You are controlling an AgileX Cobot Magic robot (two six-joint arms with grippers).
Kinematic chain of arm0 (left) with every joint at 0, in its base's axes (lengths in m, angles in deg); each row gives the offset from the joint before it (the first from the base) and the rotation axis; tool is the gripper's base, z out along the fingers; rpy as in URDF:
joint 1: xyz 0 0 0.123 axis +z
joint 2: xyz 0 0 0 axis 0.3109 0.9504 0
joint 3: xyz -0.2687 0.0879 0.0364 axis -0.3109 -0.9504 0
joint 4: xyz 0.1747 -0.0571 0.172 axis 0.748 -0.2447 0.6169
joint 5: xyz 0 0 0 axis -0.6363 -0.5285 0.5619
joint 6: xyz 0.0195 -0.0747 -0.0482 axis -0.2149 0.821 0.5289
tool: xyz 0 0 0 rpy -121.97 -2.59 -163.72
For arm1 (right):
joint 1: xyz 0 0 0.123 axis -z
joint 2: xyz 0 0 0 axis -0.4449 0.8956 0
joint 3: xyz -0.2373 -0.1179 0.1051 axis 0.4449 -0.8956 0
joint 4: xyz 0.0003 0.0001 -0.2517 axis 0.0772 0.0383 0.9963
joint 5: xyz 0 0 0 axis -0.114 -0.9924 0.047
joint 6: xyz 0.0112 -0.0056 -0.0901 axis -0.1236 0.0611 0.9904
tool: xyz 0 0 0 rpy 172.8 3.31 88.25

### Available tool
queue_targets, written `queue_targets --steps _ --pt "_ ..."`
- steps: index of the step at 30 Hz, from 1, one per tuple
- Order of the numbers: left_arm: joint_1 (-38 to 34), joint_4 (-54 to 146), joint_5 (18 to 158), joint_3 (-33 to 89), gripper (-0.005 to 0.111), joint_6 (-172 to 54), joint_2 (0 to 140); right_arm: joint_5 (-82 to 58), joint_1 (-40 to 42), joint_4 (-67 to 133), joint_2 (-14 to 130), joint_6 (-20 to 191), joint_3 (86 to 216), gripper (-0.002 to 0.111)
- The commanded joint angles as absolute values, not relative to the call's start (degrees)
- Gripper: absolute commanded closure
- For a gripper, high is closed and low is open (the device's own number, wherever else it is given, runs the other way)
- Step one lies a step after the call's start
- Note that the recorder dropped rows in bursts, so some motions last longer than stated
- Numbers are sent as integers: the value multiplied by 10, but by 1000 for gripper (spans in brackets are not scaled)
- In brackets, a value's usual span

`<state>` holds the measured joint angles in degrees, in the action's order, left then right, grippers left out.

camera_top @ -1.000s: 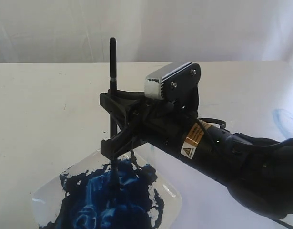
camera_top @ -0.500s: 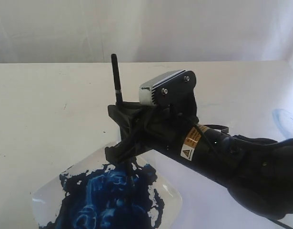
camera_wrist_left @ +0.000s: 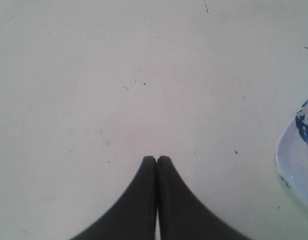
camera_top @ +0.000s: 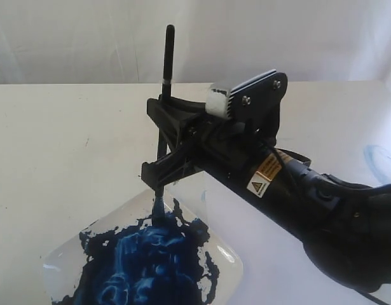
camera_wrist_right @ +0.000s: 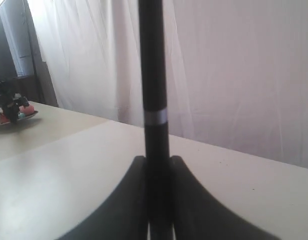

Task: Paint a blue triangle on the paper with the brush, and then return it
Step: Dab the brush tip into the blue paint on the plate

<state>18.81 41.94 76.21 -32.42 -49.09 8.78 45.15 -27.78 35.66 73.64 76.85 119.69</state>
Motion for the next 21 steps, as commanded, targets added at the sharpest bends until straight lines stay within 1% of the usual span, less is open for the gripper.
queue_targets --steps 1,4,7,12,21 --pt "190 415 763 -326 107 -490 91 416 -278 352 693 742 1195 108" --pt "190 415 763 -326 107 -490 91 348 -278 325 663 653 1195 108" --pt "190 415 763 -326 107 -490 91 305 -278 324 639 648 1195 108" --pt "190 415 763 -326 107 -490 91 287 -278 326 618 637 1195 108" --pt "190 415 763 -326 107 -490 91 265 -278 326 637 651 1195 108"
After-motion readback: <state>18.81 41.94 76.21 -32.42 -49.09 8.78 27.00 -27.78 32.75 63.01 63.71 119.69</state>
